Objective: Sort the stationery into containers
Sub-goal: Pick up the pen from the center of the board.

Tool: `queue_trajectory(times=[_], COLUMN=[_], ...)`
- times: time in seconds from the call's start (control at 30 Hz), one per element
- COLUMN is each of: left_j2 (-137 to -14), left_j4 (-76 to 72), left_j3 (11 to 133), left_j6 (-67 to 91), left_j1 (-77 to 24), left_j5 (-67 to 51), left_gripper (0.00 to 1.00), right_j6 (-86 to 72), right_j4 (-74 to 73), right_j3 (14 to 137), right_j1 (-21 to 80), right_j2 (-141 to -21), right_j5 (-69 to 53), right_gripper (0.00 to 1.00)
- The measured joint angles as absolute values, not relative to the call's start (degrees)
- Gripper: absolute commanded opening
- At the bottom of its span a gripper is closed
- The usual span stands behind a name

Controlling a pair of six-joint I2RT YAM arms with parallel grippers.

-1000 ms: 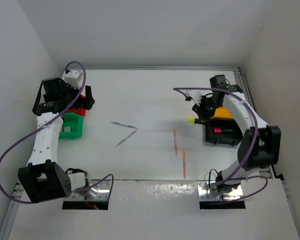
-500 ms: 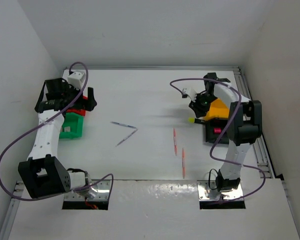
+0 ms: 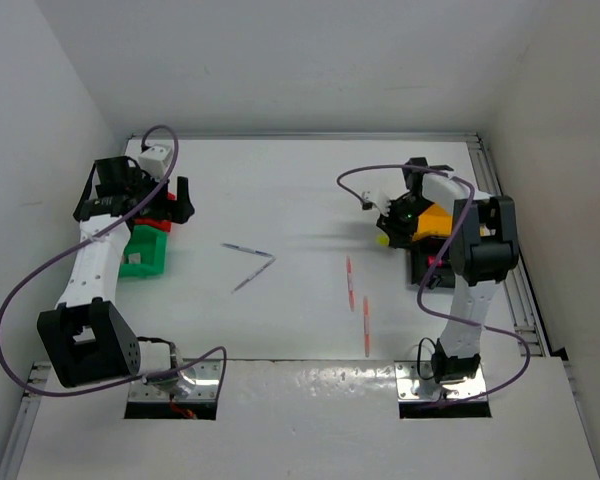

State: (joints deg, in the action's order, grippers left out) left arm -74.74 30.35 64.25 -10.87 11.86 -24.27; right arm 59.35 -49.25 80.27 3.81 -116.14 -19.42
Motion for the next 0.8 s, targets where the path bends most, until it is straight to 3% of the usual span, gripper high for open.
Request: queue_trajectory(times=[0.17,0.27,0.4,0.8], left_j2=[-75.00,-75.00,-75.00,-74.98], left_j4=[30.44,30.52,30.61,30.85], left_j3=[64.25,64.27,64.27,64.29], left_j6=[-10.87,-10.87,-10.87,-10.87], left_j1=[11.70,11.70,11.68,11.66], left_j5=[-23.88,-23.51,-22.63,-21.74], left_gripper=[1.00,1.00,1.00,1.00], right_j6=[60.03,60.18,60.14,52.16], right_j4=[-47.37,-45.30,-43.09,-42.06], right_j3=[78.06,77.36,75.79,74.26], right_j1=[4.40,5.13,6.98,19.11], right_j2=[-116.86,-116.73,-115.63,-109.86], right_j5=[-18.48,-17.89,-17.08,-22.17], right_gripper=[0.37,0.25,0.15,0.06])
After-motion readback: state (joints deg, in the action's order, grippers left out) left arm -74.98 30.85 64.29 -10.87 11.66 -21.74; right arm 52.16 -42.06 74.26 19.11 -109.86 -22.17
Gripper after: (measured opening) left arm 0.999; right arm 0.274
